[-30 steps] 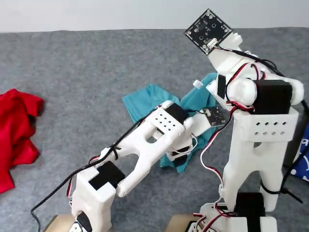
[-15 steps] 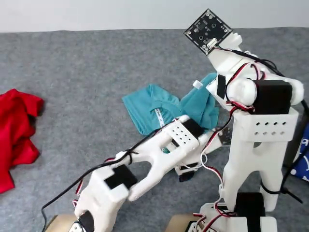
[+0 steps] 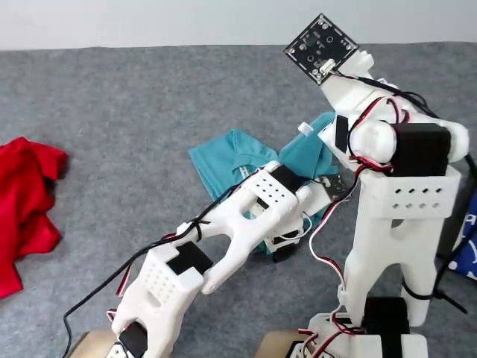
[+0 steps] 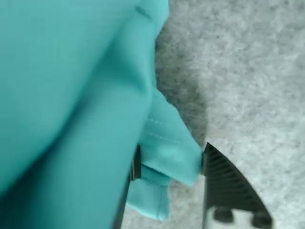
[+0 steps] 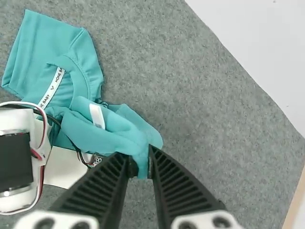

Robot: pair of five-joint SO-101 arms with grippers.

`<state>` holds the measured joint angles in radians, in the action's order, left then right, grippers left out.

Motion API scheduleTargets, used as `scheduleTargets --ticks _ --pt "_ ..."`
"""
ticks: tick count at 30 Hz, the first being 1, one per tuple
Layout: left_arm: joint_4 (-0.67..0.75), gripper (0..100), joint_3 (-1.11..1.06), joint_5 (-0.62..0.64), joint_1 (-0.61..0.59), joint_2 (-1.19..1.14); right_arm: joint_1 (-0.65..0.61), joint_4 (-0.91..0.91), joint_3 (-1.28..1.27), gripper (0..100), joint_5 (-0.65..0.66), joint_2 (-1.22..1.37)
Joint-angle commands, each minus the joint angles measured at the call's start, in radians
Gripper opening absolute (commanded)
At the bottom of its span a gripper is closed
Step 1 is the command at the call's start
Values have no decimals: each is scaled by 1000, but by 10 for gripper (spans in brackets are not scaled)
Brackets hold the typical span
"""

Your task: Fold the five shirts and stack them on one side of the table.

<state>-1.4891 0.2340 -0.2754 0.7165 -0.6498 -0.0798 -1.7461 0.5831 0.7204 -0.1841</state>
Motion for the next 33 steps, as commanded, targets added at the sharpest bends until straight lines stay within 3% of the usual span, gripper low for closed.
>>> scheduleTargets --ticks 1,6,11,16,26,33 --pt "-20 212 47 0 -6 -6 -2 -5 8 9 3 -2" --pt "-63 137 134 0 -6 -78 -2 -5 8 9 3 -2" --pt "-146 0 272 0 -9 -149 -2 -5 8 9 3 -4" --pt "-267 2 440 5 -12 -130 1 -5 8 9 3 -12" --pt "-265 2 449 9 -212 212 67 -22 15 9 2 -16" --pt "-265 2 450 158 -310 476 65 -5 15 9 2 -41"
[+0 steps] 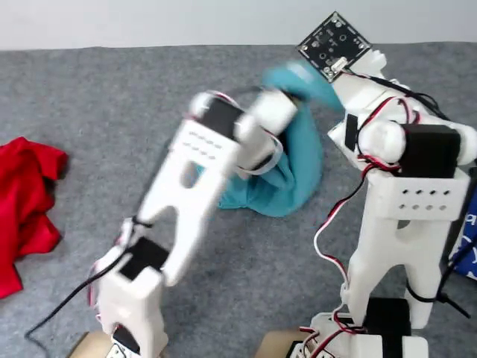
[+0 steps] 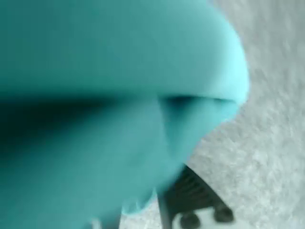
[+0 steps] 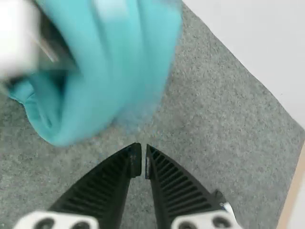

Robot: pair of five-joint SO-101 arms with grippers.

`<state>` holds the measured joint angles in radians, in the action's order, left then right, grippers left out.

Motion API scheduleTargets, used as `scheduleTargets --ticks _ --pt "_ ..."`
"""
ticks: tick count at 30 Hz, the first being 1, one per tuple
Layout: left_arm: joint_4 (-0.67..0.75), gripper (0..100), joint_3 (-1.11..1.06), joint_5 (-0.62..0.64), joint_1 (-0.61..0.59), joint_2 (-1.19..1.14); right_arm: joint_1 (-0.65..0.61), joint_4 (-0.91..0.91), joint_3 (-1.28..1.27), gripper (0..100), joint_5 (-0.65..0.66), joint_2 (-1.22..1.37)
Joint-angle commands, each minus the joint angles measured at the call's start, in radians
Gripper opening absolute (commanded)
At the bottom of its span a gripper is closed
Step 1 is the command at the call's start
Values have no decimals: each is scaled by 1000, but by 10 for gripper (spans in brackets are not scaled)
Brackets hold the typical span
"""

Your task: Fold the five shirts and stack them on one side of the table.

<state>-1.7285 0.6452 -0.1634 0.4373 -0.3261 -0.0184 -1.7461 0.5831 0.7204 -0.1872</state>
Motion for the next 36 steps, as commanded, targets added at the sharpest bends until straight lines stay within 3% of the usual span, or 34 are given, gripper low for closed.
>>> scheduleTargets --ticks 1,7,13,28,36 --pt "-26 2 39 49 -35 186 4 4 15 9 2 -41" --pt "-25 2 39 43 -43 339 4 35 29 9 3 -48" --pt "-26 2 4 38 -40 315 4 33 29 9 3 -47" --pt "-26 24 -466 -324 -40 40 10 28 29 9 8 -36" --pt "-26 92 -475 -336 -37 175 12 38 25 9 8 -13"
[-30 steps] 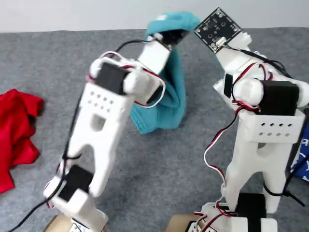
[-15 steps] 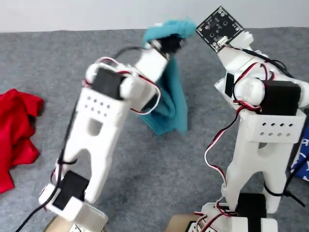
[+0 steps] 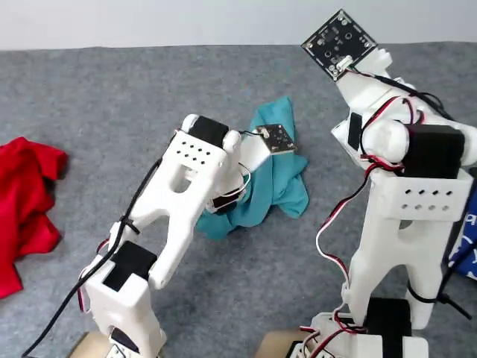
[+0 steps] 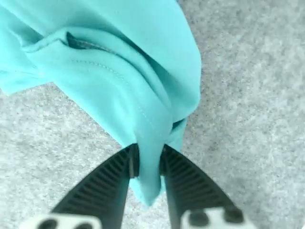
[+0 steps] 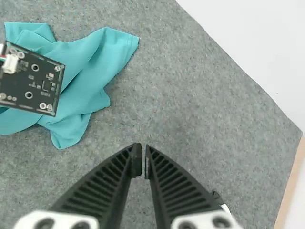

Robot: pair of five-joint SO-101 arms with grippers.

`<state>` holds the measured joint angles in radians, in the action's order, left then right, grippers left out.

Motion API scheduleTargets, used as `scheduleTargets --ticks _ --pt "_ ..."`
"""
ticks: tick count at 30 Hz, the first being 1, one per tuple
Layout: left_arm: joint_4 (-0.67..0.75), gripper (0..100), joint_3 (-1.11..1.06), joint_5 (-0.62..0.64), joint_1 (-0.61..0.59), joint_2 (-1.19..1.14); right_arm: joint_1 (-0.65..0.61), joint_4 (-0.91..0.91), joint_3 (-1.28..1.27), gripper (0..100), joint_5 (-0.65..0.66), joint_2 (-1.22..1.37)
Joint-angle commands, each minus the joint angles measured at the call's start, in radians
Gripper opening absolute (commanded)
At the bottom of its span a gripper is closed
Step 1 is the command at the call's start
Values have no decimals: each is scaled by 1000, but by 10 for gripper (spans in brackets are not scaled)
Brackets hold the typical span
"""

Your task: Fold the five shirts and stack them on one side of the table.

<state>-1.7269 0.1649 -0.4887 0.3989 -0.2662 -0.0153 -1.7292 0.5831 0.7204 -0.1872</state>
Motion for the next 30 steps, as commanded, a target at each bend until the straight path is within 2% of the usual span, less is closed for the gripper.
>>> scheduleTargets --ticks 1,5,14,17,20,25,30 --pt "-28 98 5 -11 -3 149 8 21 25 9 8 -5" --pt "-28 104 4 -8 -61 269 28 22 25 9 3 19" --pt "-26 99 1 -8 -396 347 30 22 25 9 2 41" --pt "-28 79 -16 -6 -457 348 30 21 25 9 2 68" --pt "-28 80 -90 -6 -414 353 28 16 25 9 -25 104" --pt "-25 113 -203 18 -213 353 30 -10 25 11 -149 124" --pt "87 160 -283 69 -100 347 71 -24 25 11 -218 124"
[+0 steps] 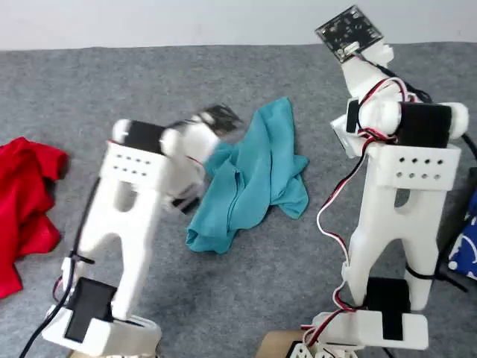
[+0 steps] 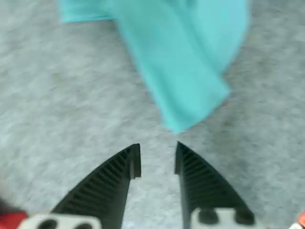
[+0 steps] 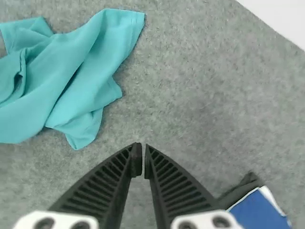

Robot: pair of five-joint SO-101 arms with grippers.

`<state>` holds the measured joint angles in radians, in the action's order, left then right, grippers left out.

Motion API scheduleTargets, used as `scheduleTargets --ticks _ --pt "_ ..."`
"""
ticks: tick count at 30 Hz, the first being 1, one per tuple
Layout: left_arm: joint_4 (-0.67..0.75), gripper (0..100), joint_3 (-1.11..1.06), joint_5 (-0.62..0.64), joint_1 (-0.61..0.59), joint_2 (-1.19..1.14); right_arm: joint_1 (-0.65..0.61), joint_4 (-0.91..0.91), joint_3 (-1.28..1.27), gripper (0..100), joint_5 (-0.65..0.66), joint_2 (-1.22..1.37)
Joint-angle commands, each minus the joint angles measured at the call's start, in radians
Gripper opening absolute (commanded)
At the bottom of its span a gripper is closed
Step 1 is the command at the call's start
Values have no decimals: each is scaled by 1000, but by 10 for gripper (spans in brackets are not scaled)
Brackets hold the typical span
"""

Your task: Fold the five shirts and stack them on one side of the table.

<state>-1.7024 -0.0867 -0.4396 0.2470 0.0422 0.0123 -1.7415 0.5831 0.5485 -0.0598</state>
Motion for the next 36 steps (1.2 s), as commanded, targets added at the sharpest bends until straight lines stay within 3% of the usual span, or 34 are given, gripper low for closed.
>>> scheduleTargets --ticks 1,13,18,27,36 --pt "92 168 -59 21 63 37 61 -12 25 11 -60 -4" --pt "278 232 -251 23 110 37 291 -51 25 10 -98 -8" --pt "279 235 -268 40 167 35 285 -51 25 10 -98 -28" --pt "414 231 -381 69 163 35 271 -51 25 10 -95 -68" --pt "414 111 -384 66 163 37 269 -51 25 10 -95 -70"
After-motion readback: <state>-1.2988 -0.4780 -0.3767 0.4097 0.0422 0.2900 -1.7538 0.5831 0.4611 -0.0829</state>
